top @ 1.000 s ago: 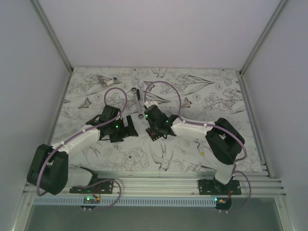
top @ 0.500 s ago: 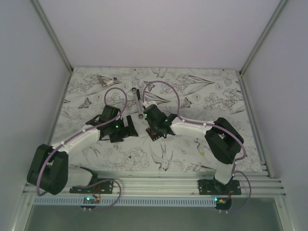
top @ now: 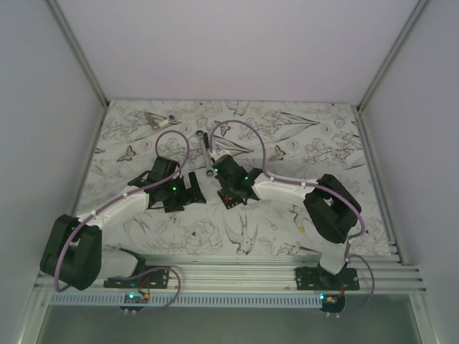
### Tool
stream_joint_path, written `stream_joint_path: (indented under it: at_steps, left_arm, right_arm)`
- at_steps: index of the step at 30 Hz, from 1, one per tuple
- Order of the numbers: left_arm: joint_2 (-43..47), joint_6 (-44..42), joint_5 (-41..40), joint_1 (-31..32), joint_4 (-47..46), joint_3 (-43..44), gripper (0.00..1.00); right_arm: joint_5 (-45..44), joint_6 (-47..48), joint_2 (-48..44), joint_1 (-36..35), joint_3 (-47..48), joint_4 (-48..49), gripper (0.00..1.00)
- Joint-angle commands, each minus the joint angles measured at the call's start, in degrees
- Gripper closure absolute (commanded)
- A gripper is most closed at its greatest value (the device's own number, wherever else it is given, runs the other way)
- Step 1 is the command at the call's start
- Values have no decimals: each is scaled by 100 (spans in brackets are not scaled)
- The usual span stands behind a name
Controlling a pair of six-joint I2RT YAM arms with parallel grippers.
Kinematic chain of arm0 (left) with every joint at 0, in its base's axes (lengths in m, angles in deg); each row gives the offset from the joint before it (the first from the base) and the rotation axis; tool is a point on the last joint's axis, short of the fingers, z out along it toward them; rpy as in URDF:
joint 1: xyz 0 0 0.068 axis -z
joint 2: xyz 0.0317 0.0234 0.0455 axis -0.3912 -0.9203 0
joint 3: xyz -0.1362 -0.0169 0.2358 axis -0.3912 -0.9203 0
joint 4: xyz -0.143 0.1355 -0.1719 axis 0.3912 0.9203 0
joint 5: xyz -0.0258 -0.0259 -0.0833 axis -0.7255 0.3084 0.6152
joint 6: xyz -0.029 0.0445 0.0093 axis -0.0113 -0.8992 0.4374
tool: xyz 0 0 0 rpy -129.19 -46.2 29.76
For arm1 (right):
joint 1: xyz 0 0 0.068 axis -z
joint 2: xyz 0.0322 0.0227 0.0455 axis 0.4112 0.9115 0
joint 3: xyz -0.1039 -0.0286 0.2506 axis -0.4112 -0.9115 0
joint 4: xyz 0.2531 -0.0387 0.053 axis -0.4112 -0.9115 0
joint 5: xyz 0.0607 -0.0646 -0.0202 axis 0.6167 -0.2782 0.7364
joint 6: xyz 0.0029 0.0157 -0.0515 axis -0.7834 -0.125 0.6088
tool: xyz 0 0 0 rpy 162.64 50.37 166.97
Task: Snap on the fuse box
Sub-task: Install the fuse at the fuse box base.
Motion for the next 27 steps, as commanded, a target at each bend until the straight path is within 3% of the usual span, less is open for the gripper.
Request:
stream_joint_path:
  at_steps: [1, 8, 14, 27]
  left_arm:
    - [2, 96, 73, -39, 50, 25, 0]
    - [-113, 181, 112, -17, 45, 110, 0]
    - [-373, 222, 132, 66, 36, 267, 0]
    - [-856, 311, 117, 245, 35, 705, 0]
  right_arm:
    - [-82, -323, 119, -15, -13, -300, 100]
    - [102, -929, 149, 249, -84, -488, 100]
    - [320, -775, -106, 252, -156, -473, 100]
    - [-216, -425, -686, 148, -460, 45, 100]
